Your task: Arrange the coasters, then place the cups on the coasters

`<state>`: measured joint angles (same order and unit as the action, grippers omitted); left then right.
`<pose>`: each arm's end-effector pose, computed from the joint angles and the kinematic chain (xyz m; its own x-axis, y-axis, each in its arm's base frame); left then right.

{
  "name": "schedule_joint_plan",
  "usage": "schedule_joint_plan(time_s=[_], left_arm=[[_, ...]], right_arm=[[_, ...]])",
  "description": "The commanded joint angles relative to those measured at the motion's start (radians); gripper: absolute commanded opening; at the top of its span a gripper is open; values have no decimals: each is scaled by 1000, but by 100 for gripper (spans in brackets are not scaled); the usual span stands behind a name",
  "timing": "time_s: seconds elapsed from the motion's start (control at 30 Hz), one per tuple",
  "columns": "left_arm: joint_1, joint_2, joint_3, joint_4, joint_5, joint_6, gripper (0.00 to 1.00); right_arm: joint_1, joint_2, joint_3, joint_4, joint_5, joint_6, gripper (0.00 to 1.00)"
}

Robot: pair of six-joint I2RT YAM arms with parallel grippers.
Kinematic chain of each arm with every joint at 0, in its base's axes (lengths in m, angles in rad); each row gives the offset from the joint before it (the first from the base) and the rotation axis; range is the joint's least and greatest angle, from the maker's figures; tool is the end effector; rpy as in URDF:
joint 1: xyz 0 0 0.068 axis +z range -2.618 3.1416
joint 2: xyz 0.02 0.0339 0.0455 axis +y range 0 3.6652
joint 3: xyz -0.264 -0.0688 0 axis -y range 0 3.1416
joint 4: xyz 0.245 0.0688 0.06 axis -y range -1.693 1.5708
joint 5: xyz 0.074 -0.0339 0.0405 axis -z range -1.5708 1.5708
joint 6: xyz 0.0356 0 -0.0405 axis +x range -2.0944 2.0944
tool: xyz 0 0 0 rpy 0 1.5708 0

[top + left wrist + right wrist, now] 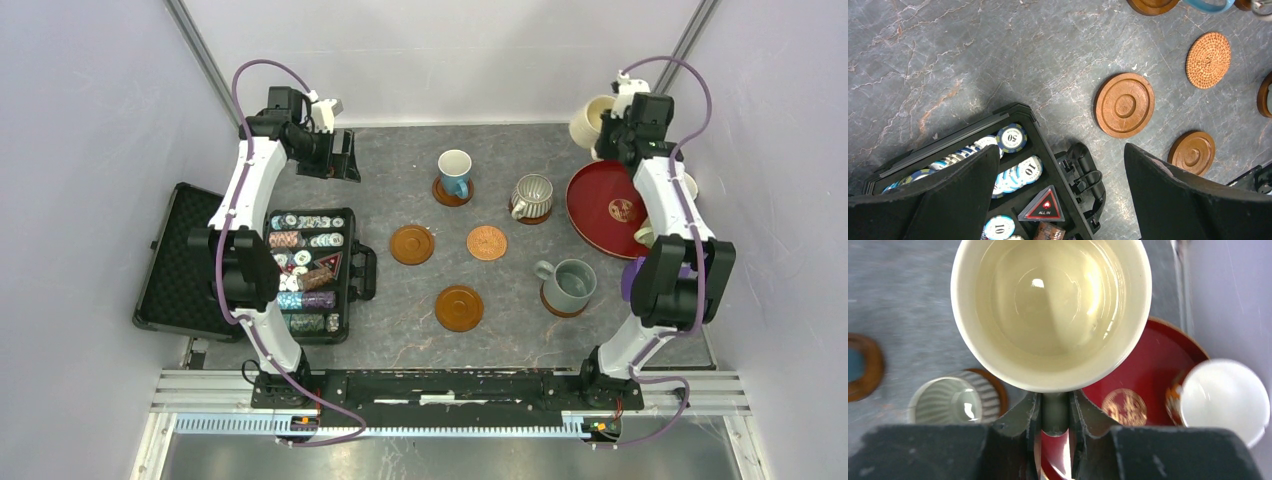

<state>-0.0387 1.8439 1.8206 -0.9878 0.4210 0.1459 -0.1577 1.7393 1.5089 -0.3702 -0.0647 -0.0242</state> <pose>0.3932 -0.0298 0.3317 -0.8011 0.1638 -0.5756 0.3726 0.8892 -0.2654 0.4022 -0.0616 0.3143 -0.5605 0.0647 -0.8256 0.0905 0.9958 0.0166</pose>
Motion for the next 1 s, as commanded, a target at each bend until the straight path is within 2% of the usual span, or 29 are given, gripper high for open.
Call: schedule_joint_plan(time_s=[0.0,0.2,0.33,0.5,0.57,0.73,0.97], left_arm=[[7,-4,43,29,29,-32,100],[16,-17,51,29,40,-53,100],[24,-36,43,18,43,-47,100],[37,-58,36,-14,45,-36,100],[81,-70,30,-23,49,-33,100],[102,-101,-3,-26,51,-35,100],[105,-138,-46,-8,48,-53,100]], right_arm=[[103,-159,83,203,-200,-100,0],[263,-191,116,145,-465,-269,0],[392,-151,169,19,-560,-436,0],[532,-43,299,-218,-635,-640,0],[579,-2,347,-308,-646,-722,0],[698,82,391,-460,-611,-873,0],[809,197,395,-516,-479,-891,0]])
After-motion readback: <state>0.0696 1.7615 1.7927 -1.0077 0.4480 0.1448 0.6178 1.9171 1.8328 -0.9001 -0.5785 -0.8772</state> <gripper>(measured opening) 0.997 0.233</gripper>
